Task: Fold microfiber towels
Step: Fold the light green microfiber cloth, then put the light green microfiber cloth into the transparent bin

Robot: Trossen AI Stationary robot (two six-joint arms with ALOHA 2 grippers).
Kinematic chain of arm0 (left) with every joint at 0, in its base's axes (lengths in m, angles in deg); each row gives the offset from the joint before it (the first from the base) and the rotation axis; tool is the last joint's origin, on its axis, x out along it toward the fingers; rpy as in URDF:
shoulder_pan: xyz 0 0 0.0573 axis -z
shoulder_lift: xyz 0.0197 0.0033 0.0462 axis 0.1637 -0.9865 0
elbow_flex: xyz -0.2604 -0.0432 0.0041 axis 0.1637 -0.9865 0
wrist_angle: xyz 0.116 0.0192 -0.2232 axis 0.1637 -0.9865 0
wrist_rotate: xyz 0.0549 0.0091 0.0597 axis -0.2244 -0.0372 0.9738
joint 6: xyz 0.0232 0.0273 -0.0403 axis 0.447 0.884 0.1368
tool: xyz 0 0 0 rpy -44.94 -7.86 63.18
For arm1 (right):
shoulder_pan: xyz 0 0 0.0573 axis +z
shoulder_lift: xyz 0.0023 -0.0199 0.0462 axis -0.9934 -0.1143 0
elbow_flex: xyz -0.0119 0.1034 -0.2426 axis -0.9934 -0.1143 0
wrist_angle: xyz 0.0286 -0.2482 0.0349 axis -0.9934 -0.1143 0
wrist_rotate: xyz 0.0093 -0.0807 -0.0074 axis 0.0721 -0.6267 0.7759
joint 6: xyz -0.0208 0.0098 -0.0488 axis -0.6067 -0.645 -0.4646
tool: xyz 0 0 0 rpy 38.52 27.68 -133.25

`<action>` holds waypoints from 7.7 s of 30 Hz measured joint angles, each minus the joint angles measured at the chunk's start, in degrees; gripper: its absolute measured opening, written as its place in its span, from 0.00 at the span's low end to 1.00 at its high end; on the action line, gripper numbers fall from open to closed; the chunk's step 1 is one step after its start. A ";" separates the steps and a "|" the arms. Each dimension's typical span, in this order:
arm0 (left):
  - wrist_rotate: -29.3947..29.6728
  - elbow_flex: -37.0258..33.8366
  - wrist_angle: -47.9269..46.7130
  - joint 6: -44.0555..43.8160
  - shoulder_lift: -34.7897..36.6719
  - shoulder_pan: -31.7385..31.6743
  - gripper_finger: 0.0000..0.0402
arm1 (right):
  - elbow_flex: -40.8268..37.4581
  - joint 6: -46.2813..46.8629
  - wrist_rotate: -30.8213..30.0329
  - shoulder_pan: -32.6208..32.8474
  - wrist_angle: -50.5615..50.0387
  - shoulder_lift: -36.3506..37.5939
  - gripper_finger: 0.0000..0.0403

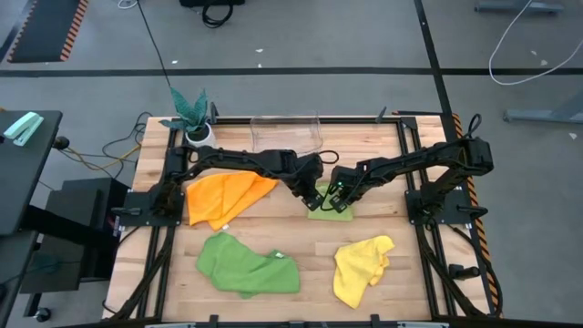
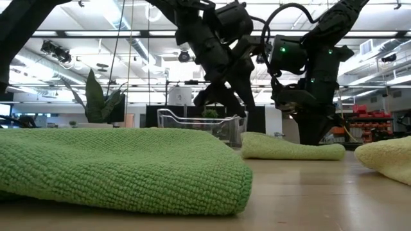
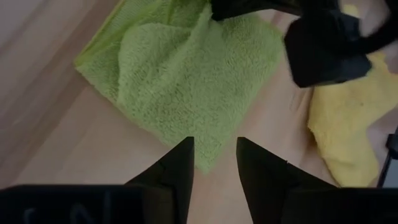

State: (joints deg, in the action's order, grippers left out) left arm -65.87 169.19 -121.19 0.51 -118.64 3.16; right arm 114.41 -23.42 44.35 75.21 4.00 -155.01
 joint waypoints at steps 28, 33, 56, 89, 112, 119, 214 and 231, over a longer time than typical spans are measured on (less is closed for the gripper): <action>-2.28 0.00 6.79 1.45 0.06 -3.72 0.28 | -0.15 0.04 -0.04 -0.02 -17.85 17.38 0.04; -4.77 0.00 9.45 0.44 0.06 -2.05 0.27 | -0.13 2.26 -0.04 -0.02 -21.28 24.27 0.04; -3.65 -0.02 3.09 -2.47 -1.58 -1.49 0.28 | -15.41 18.63 3.49 5.72 -10.47 55.78 0.06; -12.60 0.04 11.50 -29.57 -6.80 -2.98 0.26 | -23.63 6.34 1.01 15.56 6.31 60.54 0.02; -9.27 -0.04 16.15 -36.13 -9.98 -2.84 0.27 | -23.63 4.65 0.37 15.54 5.74 60.46 0.03; -8.98 0.00 16.81 -37.78 -7.52 -3.08 0.27 | -23.63 5.55 -0.35 15.54 5.85 60.47 0.03; -14.82 0.20 33.78 -31.89 -16.93 -4.75 0.34 | -23.63 12.05 -0.87 15.65 6.30 60.41 0.03; -7.93 0.11 34.13 -39.20 -17.19 -4.09 0.60 | -23.63 12.07 -0.89 15.65 6.33 60.42 0.03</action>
State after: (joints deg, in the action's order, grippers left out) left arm -73.80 169.30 -87.06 -38.69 -135.83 -0.93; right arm 90.78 -11.35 43.46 90.85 10.33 -94.59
